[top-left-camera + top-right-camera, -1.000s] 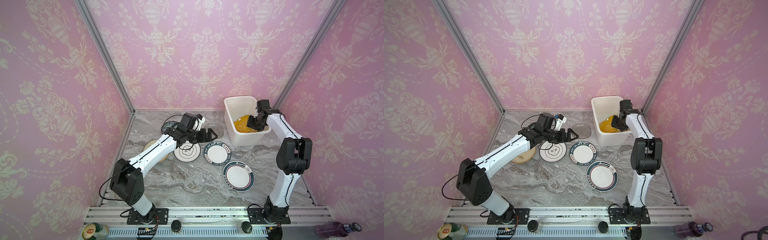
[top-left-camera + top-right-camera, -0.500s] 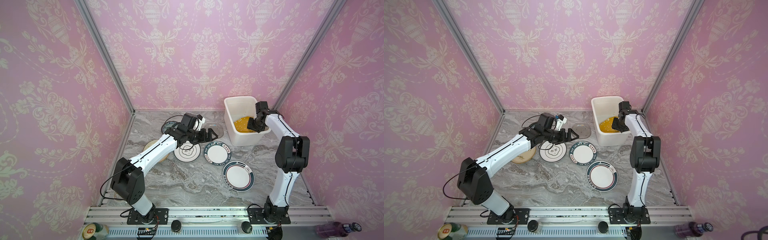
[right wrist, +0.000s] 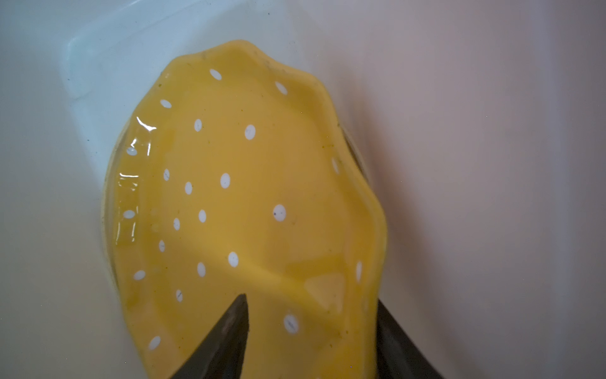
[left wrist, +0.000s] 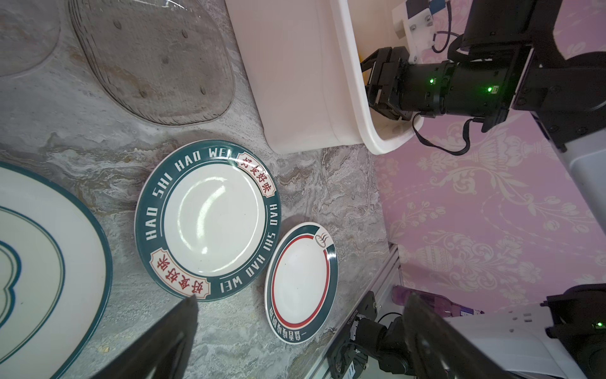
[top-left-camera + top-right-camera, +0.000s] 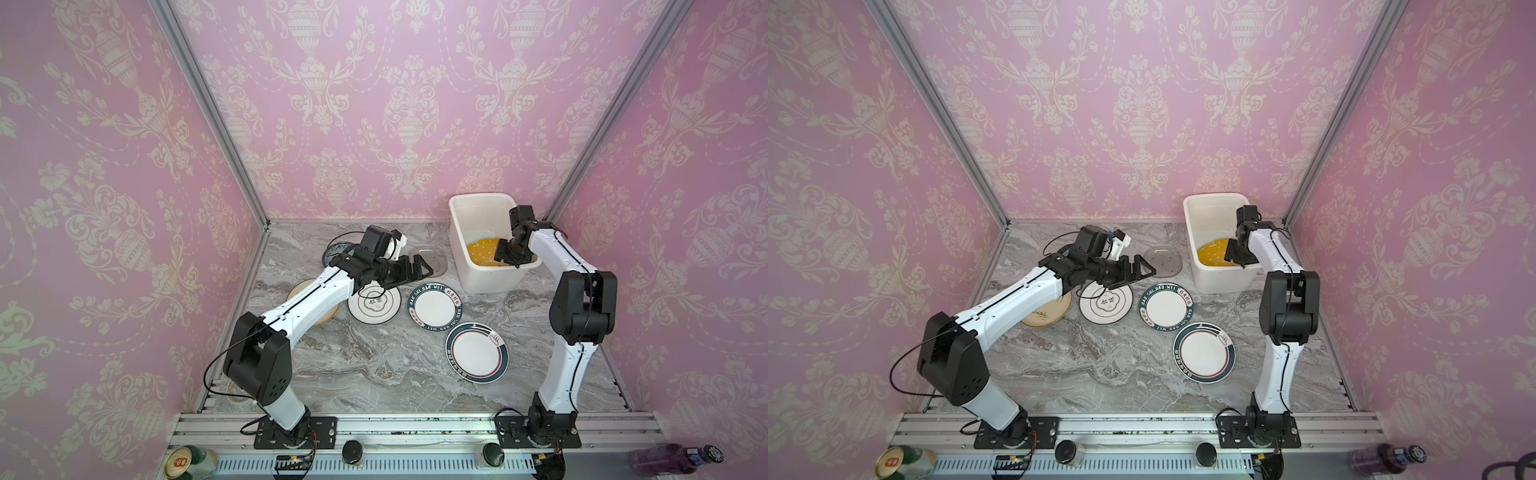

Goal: Place the plates into the plastic bin on the countertop
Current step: Place the plate in the plastic bin.

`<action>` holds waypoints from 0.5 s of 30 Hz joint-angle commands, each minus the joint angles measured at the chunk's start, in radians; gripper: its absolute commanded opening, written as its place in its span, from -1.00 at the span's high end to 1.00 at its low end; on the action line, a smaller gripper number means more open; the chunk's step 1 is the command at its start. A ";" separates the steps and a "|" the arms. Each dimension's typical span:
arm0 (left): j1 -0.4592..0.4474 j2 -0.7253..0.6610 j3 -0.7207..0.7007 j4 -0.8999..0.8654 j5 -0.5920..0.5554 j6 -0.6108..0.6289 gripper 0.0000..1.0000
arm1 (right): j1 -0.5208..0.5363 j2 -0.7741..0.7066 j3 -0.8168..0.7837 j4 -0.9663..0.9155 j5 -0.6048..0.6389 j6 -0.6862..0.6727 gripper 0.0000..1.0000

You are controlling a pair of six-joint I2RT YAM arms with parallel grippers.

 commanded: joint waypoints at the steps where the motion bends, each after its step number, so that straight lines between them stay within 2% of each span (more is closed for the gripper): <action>1: 0.013 -0.008 0.027 -0.023 -0.035 -0.003 -0.99 | 0.015 0.023 0.005 -0.042 0.023 -0.015 -0.17; 15: 0.034 -0.091 -0.002 -0.112 -0.249 0.049 -0.98 | 0.036 0.022 0.074 -0.115 0.129 -0.046 -0.48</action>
